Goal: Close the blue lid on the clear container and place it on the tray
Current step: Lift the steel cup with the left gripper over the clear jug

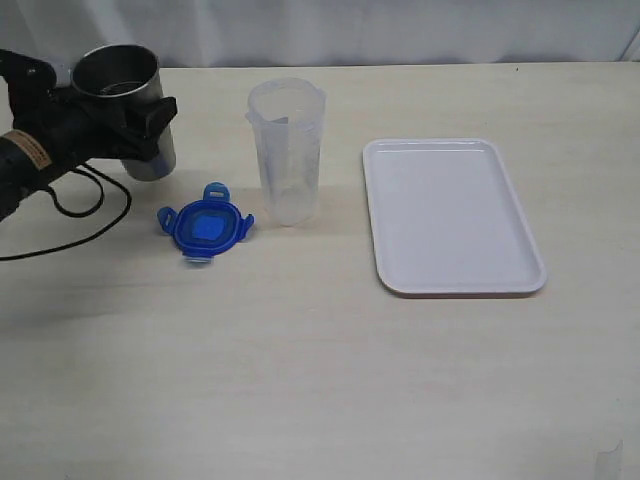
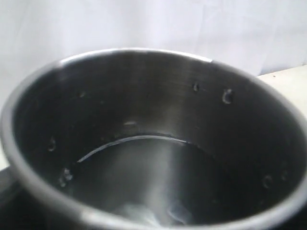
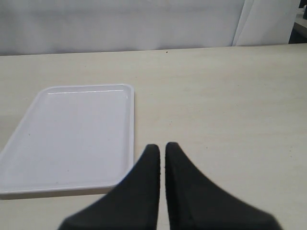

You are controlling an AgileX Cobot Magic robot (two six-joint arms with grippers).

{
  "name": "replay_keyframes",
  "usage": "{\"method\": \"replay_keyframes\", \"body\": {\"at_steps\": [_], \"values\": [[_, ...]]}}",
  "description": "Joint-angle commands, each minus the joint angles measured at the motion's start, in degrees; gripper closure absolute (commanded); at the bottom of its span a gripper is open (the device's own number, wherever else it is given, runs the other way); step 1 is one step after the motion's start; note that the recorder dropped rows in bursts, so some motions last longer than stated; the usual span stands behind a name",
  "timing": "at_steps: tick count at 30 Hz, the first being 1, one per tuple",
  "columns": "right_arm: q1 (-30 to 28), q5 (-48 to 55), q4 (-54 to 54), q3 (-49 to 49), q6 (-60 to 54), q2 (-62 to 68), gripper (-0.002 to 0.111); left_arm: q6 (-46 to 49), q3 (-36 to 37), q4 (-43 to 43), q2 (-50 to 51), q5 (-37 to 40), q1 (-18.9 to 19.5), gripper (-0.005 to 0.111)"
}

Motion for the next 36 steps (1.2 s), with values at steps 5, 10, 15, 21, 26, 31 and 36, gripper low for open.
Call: {"method": "replay_keyframes", "body": {"at_steps": [5, 10, 15, 21, 26, 31, 36], "values": [[-0.25, -0.76, -0.04, 0.12, 0.06, -0.27, 0.104, -3.09, -13.55, 3.97, -1.21, 6.11, -4.91, 0.107], [-0.25, -0.76, -0.04, 0.12, 0.06, -0.27, 0.104, -3.12, -15.85, 5.28, -1.21, 6.39, -6.67, 0.107], [-0.25, -0.76, -0.04, 0.12, 0.06, -0.27, 0.104, -3.02, -17.05, 7.61, -1.21, 7.13, -8.07, 0.107], [-0.25, -0.76, -0.04, 0.12, 0.06, -0.27, 0.104, -2.55, -17.17, 8.31, -0.85, 6.48, -8.75, 0.107], [-0.25, -0.76, -0.04, 0.12, 0.06, -0.27, 0.104, -2.25, -17.17, 9.34, -0.34, 4.72, -8.75, 0.107], [-0.25, -0.76, -0.04, 0.12, 0.06, -0.27, 0.104, 0.31, -17.17, 9.46, -0.34, 4.5, -8.75, 0.107], [-0.25, -0.76, -0.04, 0.12, 0.06, -0.27, 0.104, 0.3, -17.27, 9.29, -0.34, 5.5, -9.12, 0.107]]}}
